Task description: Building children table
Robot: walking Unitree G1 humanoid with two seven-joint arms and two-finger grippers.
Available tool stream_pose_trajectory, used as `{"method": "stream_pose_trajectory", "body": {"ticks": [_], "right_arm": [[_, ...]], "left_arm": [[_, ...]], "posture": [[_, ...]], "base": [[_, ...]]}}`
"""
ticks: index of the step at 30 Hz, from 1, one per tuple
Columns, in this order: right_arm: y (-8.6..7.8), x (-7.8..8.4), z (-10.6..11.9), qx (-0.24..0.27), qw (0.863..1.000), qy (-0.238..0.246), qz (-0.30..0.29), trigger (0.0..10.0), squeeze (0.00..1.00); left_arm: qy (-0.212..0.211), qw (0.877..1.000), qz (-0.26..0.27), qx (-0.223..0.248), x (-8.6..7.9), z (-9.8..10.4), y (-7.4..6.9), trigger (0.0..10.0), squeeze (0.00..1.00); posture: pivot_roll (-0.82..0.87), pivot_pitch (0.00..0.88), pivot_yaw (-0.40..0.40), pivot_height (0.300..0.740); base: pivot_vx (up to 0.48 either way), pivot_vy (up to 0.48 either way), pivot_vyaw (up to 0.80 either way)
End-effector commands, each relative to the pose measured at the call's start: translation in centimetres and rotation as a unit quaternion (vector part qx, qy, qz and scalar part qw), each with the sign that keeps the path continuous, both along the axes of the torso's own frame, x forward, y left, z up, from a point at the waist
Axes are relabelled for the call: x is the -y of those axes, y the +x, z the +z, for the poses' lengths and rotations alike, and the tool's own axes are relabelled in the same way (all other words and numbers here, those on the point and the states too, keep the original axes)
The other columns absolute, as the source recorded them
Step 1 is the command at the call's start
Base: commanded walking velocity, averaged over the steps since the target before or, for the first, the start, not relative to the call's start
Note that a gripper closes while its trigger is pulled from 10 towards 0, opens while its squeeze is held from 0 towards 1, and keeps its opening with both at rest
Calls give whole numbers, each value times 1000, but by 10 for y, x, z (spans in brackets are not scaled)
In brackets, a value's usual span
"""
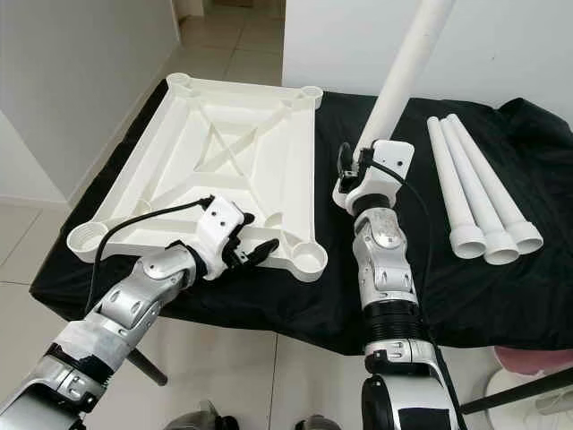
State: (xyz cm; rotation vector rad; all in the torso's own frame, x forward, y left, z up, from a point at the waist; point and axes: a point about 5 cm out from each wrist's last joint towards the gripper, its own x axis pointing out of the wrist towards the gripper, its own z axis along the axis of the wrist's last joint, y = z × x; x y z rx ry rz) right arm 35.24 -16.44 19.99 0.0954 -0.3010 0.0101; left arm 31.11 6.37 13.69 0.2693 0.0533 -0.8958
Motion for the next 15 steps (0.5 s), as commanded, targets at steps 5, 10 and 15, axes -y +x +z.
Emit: {"method": "stream_pose_trajectory", "body": {"ticks": [5,10,15], "right_arm": [[-2,5,-1,-3,1000,-6,-10,10000,0],[-3,5,0,-4,1000,-7,-12,10000,0],[-4,4,-2,-6,1000,-8,-13,10000,0]], "left_arm": [[77,996,-43,-29,-6,-23,-3,10000,0],[25,999,-29,-20,-8,-10,0,10000,0],[1,1000,4,-10,-12,-1,7,10000,0]], "posture": [[-6,0,-22,740],[-5,0,-13,740],[-3,0,-14,740]], "base": [[0,0,0],[0,0,0],[0,0,0]]}}
